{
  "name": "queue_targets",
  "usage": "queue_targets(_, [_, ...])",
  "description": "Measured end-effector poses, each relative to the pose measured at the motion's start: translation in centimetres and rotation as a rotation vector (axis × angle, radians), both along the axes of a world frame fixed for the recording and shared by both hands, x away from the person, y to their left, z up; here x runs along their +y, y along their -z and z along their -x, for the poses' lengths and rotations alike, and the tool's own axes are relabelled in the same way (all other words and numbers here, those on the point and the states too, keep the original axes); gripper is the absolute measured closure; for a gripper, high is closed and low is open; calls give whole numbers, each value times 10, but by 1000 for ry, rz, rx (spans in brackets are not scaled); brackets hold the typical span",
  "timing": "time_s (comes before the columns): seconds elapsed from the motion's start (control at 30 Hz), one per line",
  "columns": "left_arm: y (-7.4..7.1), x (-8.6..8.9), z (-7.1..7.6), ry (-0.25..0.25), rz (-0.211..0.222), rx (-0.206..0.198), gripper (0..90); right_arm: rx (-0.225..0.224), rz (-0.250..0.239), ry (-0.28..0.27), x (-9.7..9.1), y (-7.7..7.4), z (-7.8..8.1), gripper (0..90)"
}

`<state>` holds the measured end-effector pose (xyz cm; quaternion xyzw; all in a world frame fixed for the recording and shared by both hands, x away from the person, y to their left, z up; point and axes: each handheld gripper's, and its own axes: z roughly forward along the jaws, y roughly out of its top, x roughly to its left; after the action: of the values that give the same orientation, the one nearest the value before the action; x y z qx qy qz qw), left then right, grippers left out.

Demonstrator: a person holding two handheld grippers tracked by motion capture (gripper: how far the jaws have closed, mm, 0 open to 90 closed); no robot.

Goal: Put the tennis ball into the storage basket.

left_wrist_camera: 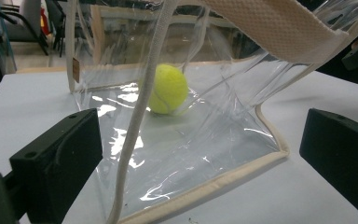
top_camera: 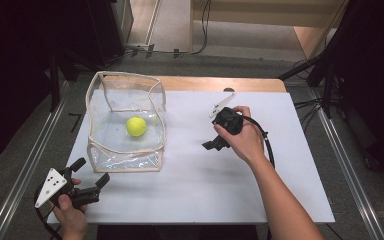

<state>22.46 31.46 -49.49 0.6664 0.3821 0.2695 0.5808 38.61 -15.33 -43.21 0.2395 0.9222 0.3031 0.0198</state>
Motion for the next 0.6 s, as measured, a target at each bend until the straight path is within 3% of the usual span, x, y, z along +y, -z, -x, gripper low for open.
queue_targets(0.6, [0, 0, 0, 1, 0, 1, 0, -28, -110, 99, -30, 17, 15, 0])
